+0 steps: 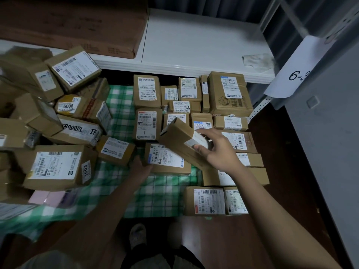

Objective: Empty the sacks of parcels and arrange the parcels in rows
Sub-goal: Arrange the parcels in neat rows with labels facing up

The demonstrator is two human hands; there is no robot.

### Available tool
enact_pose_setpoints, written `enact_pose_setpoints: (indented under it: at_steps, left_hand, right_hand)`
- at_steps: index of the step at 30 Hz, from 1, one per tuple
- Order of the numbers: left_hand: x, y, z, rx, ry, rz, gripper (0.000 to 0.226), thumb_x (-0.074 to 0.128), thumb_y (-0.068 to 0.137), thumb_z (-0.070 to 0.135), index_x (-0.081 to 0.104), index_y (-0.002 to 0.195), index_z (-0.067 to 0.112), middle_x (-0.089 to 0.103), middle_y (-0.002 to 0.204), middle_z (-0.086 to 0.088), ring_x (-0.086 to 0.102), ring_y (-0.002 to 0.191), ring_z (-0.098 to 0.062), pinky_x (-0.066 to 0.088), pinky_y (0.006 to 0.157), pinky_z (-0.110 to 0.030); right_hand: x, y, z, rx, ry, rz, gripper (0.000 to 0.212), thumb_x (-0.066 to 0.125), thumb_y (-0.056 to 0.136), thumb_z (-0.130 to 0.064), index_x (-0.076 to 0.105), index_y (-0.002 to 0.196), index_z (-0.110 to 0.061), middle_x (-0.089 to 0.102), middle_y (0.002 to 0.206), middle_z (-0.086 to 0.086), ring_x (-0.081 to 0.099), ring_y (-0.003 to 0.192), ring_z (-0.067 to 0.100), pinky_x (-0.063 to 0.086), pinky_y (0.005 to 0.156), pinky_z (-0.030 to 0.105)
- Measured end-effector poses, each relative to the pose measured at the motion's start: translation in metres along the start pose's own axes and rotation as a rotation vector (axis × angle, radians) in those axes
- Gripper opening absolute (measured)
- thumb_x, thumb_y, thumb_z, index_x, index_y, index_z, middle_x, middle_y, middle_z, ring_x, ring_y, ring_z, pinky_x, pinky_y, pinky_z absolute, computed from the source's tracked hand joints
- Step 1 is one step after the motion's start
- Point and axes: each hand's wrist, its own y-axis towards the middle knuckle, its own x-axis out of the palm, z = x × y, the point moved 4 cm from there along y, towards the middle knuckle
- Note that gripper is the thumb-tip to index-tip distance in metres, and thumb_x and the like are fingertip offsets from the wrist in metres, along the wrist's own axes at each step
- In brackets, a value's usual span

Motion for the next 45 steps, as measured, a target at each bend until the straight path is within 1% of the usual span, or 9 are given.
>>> enact_pose_setpoints:
  at_steps: [5,7,10,18,21,28,36,42,45]
  left_hand:
    - [-0.017,-0.007,0.004,0.04,-0.04,0.105,0.035,0.043,0.1,0.006,0.045,0.135,0.001,0.052,0.123,-0.005,0.053,0.112,-0.031,0.046,0.083,-0.03]
    - [-0.027,-0.009,-0.003,-0.029,-0.13,0.123,0.037,0.04,0.102,0.013,0.045,0.136,0.002,0.053,0.131,-0.02,0.053,0.115,-0.035,0.045,0.093,-0.037]
    - [-0.035,-0.011,-0.014,-0.111,-0.314,0.092,0.035,0.037,0.103,0.029,0.05,0.132,0.014,0.057,0.127,-0.01,0.058,0.104,-0.025,0.048,0.083,-0.036]
    - [-0.014,-0.032,-0.022,-0.226,-0.359,-0.153,0.073,0.028,0.089,0.072,0.03,0.148,0.029,0.033,0.153,-0.005,0.04,0.134,-0.029,0.041,0.103,-0.047]
    - [0.003,-0.031,-0.026,-0.205,-0.248,-0.309,0.086,0.036,0.077,0.081,0.021,0.15,0.037,0.032,0.154,0.0,0.04,0.134,-0.026,0.041,0.104,-0.049]
    - [0.014,-0.021,-0.031,-0.14,-0.141,-0.268,0.091,0.055,0.092,0.049,-0.008,0.153,0.03,0.032,0.154,0.001,0.041,0.133,-0.026,0.046,0.099,-0.044]
    - [0.015,-0.021,-0.027,-0.129,-0.1,-0.242,0.081,0.053,0.093,0.048,0.001,0.153,0.03,0.032,0.153,-0.001,0.04,0.133,-0.028,0.045,0.099,-0.048]
    - [0.015,-0.021,-0.026,-0.159,-0.088,-0.238,0.084,0.054,0.093,0.049,-0.001,0.153,0.029,0.03,0.153,-0.001,0.038,0.134,-0.028,0.044,0.1,-0.047]
    - [0.013,-0.02,-0.024,-0.171,-0.084,-0.214,0.077,0.056,0.093,0.046,0.009,0.152,0.028,0.033,0.152,-0.004,0.041,0.132,-0.03,0.043,0.101,-0.047]
  right_hand:
    - [0.021,-0.008,-0.019,-0.057,0.048,-0.145,0.039,0.075,0.082,-0.017,0.062,0.118,-0.025,0.058,0.105,-0.009,0.055,0.092,0.009,0.046,0.073,0.022]
    - [0.034,-0.013,-0.023,-0.106,-0.014,-0.222,0.04,0.075,0.083,-0.017,0.062,0.12,-0.022,0.059,0.111,-0.008,0.053,0.092,0.006,0.043,0.072,0.02]
    - [0.056,-0.018,-0.023,-0.174,-0.145,-0.304,0.043,0.072,0.084,-0.018,0.061,0.126,-0.017,0.061,0.124,-0.001,0.054,0.103,0.009,0.041,0.081,0.022]
    - [0.113,-0.032,0.0,-0.165,-0.534,-0.458,0.052,0.06,0.089,-0.014,0.048,0.14,-0.014,0.052,0.134,0.011,0.049,0.121,0.03,0.043,0.093,0.035]
    - [0.128,-0.038,0.003,-0.227,-0.565,-0.37,0.057,0.077,0.068,-0.004,0.062,0.123,-0.01,0.062,0.114,0.016,0.061,0.103,0.035,0.053,0.078,0.038]
    - [0.141,-0.038,0.016,-0.212,-0.519,-0.323,0.069,0.08,0.052,0.009,0.063,0.117,-0.007,0.06,0.1,0.014,0.063,0.092,0.032,0.053,0.068,0.03]
    - [0.127,-0.039,0.029,-0.102,-0.599,-0.272,0.075,0.077,0.071,-0.007,0.048,0.139,-0.015,0.053,0.125,0.014,0.052,0.115,0.035,0.043,0.1,0.048]
    - [0.116,-0.046,0.054,0.013,-0.644,-0.257,0.062,0.075,0.072,-0.006,0.057,0.131,-0.014,0.061,0.117,0.014,0.058,0.106,0.037,0.047,0.092,0.047]
    - [0.114,-0.043,0.045,-0.026,-0.636,-0.247,0.057,0.067,0.082,-0.013,0.052,0.137,-0.016,0.057,0.123,0.013,0.053,0.114,0.035,0.037,0.105,0.049]
